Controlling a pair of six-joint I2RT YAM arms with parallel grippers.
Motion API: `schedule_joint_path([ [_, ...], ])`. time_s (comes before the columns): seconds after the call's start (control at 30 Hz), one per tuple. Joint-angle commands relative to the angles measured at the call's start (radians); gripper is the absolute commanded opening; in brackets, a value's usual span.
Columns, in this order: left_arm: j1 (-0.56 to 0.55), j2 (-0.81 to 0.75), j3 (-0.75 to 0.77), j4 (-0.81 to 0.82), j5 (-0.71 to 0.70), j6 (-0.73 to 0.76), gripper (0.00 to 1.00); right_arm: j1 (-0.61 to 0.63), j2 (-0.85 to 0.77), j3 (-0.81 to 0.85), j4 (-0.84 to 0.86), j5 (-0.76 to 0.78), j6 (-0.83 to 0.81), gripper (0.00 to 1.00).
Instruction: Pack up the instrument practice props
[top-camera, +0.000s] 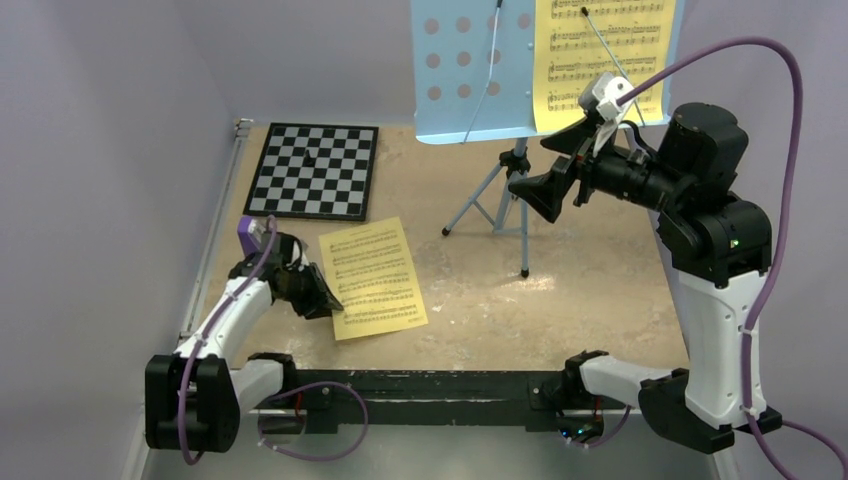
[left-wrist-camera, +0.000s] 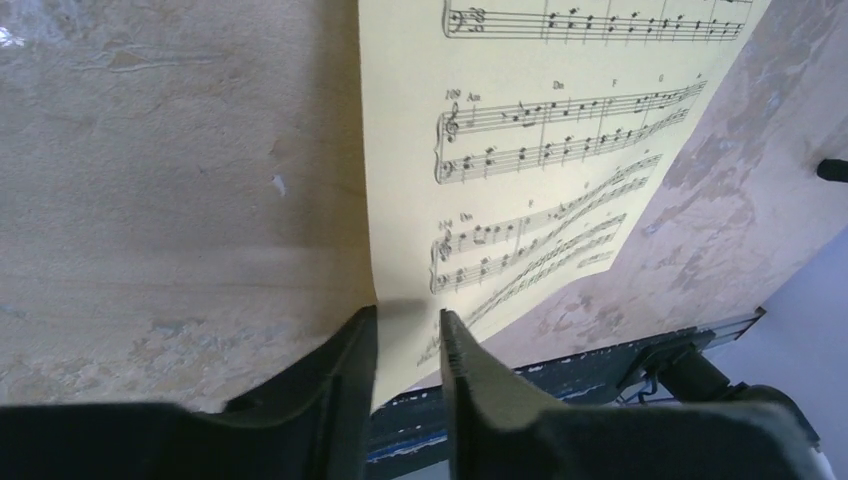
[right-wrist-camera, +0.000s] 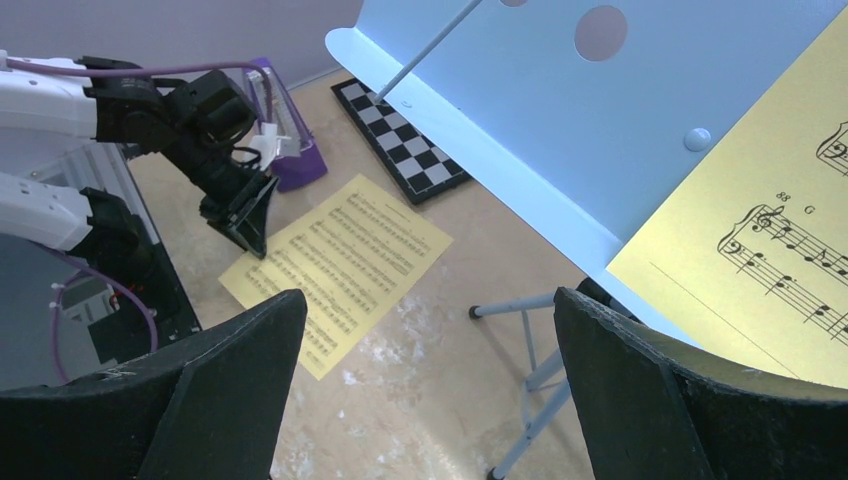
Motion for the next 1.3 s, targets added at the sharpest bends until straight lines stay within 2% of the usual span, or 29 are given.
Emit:
schedule_joint_path([
  [0.0, 0.014, -0.045, 0.038, -0.039, -0.052, 0.027, 0.38, -0.001, -0.008, 0.015, 0.047, -0.03, 0.027, 0.99],
  [0.03, 0.017, -0.055, 0.054, -0.04, -0.053, 0.046, 0.43, -0.001, -0.005, 0.022, 0.05, -0.032, 0.028, 0.99],
  [0.2, 0.02, -0.048, 0.14, -0.046, -0.056, 0.133, 0.52, -0.002, 0.009, 0.06, 0.045, -0.038, 0.027, 0.99],
  [0.27, 0.019, -0.04, 0.162, -0.069, -0.025, 0.169, 0.53, -0.001, -0.002, 0.058, 0.039, -0.034, 0.021, 0.99],
  [0.47, -0.017, -0.045, 0.165, -0.031, 0.196, 0.254, 0.5, -0.001, -0.032, 0.092, -0.033, -0.014, -0.015, 0.99],
  [0.6, -0.078, -0.095, 0.17, 0.007, 0.232, 0.266, 0.51, -0.001, -0.074, 0.098, -0.064, 0.025, -0.057, 0.99],
  [0.7, -0.082, -0.119, 0.274, 0.004, 0.256, 0.299, 0.52, -0.004, -0.105, 0.101, -0.041, 0.106, -0.031, 0.99],
  [0.77, -0.083, -0.131, 0.397, 0.006, 0.289, 0.348, 0.57, -0.06, -0.08, 0.158, -0.042, 0.135, 0.038, 0.99],
  [0.83, -0.08, -0.16, 0.488, 0.027, 0.316, 0.403, 0.67, -0.13, -0.046, 0.234, -0.038, 0.144, 0.086, 0.99],
  [0.93, -0.062, -0.209, 0.575, 0.14, 0.387, 0.459, 0.84, -0.178, -0.009, 0.323, -0.031, 0.18, 0.072, 0.99],
  [1.0, -0.061, -0.193, 0.638, 0.24, 0.463, 0.424, 0.88, -0.186, -0.001, 0.342, -0.019, 0.295, 0.058, 0.99],
  [1.07, -0.061, -0.141, 0.71, 0.395, 0.511, 0.31, 0.89, -0.201, -0.006, 0.326, 0.005, 0.414, 0.037, 0.99],
  [1.17, -0.061, -0.054, 0.806, 0.559, 0.465, 0.149, 0.9, -0.238, 0.002, 0.289, 0.058, 0.608, 0.023, 0.99],
  [1.27, -0.063, 0.024, 0.908, 0.643, 0.409, 0.114, 0.89, -0.312, 0.044, 0.303, 0.078, 0.626, 0.084, 0.99],
])
